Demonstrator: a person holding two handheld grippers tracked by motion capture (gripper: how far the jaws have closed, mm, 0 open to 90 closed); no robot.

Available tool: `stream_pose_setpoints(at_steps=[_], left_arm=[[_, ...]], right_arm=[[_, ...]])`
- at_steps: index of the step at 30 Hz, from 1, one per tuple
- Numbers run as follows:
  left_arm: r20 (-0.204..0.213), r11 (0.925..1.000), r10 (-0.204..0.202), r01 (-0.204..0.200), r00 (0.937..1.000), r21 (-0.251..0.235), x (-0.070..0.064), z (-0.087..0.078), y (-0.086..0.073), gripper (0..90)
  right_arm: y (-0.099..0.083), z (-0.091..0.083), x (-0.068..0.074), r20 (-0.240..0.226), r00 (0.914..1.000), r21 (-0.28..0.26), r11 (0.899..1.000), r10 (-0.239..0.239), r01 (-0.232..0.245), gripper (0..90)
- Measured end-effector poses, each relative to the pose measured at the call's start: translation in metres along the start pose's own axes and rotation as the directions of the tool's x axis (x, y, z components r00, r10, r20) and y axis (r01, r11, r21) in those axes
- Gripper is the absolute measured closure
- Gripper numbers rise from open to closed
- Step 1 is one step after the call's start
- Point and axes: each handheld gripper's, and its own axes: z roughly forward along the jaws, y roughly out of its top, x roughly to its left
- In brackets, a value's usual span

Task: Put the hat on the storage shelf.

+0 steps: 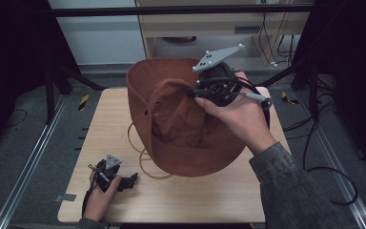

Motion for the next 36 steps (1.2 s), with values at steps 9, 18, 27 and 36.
stream_pose_setpoints(at_steps=[9, 18, 27, 36], left_arm=[[0.000, 1.0000, 0.000, 0.000, 1.0000, 0.000, 0.000, 0.000, 0.000, 0.0], [0.000, 1.0000, 0.001, -0.001, 1.0000, 0.001, 0.000, 0.000, 0.000, 0.0], [0.000, 1.0000, -0.001, 0.001, 1.0000, -0.001, 0.000, 0.000, 0.000, 0.0], [0.002, 1.0000, 0.001, -0.001, 1.0000, 0.000, 0.000, 0.000, 0.000, 0.0]], right_arm=[[0.009, 0.016, -0.004, 0.000, 1.0000, 0.007, 1.000, 0.007, -0.007, 89.1], [0.021, 0.029, 0.001, -0.018, 0.9998, -0.001, 1.000, -0.002, 0.002, 89.1], [0.024, 0.039, 0.007, -0.032, 0.9994, 0.002, 1.000, -0.009, 0.009, 89.1], [0.026, 0.051, 0.014, -0.055, 0.9981, 0.019, 0.999, -0.028, 0.029, 89.1]])
